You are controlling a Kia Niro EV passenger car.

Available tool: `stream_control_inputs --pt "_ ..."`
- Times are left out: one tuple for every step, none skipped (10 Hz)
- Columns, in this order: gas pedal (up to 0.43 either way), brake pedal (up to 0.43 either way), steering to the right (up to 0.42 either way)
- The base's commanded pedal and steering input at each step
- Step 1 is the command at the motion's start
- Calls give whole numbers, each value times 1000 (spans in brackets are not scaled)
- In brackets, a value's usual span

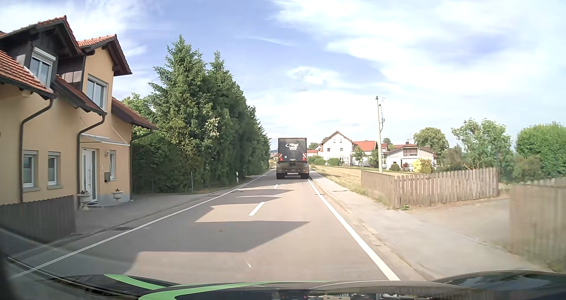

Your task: Follow the waypoints while adhering to traffic rules and regulations

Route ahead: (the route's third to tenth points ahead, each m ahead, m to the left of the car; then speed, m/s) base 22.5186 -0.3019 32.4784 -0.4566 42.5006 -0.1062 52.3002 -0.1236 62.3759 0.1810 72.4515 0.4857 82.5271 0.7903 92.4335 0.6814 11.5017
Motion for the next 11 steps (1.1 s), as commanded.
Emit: stream_control_inputs --pt "47 0 -1" --pt "0 0 -1" --pt "0 0 -3" --pt "0 0 -4" --pt "0 0 -4" --pt "0 0 -4" --pt "0 0 -4" --pt "0 0 -4" --pt "0 67 -3" --pt "0 134 -3" --pt "0 189 -3"
